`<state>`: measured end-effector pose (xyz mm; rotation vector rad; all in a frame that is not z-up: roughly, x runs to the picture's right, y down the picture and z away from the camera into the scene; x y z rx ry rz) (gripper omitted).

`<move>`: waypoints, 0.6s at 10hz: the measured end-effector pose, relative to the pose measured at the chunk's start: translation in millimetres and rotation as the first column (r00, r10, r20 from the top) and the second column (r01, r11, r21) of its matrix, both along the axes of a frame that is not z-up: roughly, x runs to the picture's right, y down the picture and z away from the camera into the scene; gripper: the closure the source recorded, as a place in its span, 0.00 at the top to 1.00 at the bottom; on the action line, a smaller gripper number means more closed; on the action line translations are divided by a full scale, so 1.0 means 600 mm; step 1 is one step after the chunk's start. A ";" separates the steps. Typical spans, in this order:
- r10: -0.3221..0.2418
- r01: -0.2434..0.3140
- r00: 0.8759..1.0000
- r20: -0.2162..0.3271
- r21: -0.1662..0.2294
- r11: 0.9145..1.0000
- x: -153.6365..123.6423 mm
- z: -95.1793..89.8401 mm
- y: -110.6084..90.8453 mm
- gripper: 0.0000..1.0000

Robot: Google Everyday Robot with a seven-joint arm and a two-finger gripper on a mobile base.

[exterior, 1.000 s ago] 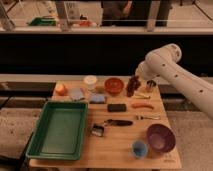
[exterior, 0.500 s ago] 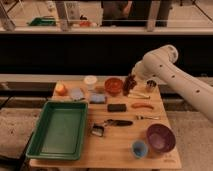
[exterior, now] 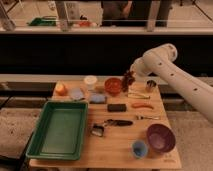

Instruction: Place grapes in red bowl

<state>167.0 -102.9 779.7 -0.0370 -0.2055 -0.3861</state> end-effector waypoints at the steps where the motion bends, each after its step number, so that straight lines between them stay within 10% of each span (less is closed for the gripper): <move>1: 0.005 -0.005 1.000 0.007 0.012 1.000 -0.002 0.002 -0.006 0.02; 6: 0.012 -0.017 0.998 0.068 0.073 0.997 -0.060 0.020 -0.020 0.02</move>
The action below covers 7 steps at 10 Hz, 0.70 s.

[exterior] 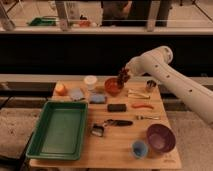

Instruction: Place grapes in red bowl

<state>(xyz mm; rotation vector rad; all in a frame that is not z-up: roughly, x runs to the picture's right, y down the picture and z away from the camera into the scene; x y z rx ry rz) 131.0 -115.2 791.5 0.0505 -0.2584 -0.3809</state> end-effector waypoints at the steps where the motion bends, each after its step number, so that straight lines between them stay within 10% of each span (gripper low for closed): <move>1: -0.001 0.001 1.000 0.011 0.011 1.000 -0.011 0.004 -0.003 0.02; 7: 0.030 -0.036 0.997 0.065 0.095 0.995 -0.030 0.026 -0.025 0.02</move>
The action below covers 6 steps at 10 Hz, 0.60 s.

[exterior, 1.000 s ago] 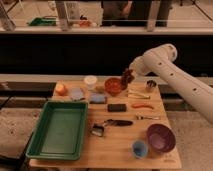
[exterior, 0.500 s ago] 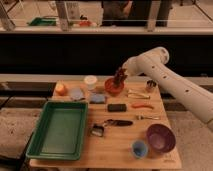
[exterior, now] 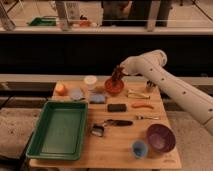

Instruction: Place grapes in red bowl

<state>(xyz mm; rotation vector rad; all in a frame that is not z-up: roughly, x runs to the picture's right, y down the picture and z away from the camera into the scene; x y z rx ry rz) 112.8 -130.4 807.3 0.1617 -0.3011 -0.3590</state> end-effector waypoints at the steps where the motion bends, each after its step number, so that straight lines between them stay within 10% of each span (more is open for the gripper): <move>1: 0.009 -0.009 1.000 0.011 0.010 1.000 -0.001 0.004 0.000 0.02; 6: 0.005 -0.007 0.998 0.056 0.029 1.000 -0.033 0.021 0.007 0.02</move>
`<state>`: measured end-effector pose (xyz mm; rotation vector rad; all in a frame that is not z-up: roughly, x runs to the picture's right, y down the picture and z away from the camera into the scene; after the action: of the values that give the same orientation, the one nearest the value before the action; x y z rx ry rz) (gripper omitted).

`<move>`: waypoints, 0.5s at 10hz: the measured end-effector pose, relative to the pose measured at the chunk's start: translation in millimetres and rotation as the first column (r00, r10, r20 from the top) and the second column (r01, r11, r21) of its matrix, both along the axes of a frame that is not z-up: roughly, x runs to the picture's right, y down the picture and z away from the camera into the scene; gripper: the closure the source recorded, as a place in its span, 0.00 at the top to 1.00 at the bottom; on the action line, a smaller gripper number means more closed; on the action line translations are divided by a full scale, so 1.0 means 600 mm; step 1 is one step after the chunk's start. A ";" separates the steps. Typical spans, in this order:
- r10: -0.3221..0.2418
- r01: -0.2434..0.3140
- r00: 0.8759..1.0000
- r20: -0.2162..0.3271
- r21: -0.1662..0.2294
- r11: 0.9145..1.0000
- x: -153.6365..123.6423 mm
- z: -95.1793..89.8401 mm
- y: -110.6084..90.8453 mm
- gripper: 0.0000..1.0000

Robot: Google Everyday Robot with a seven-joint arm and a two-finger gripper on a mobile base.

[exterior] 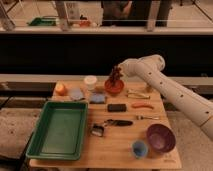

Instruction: Place grapes in red bowl

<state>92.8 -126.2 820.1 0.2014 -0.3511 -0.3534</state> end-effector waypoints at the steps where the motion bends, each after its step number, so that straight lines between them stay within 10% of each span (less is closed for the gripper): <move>1: -0.005 0.005 1.000 0.004 0.003 1.000 -0.008 0.002 0.002 0.02; 5: -0.013 0.012 1.000 0.015 0.020 1.000 -0.031 0.004 0.006 0.02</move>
<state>74.4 -122.7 822.2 0.2218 -0.3639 -0.3681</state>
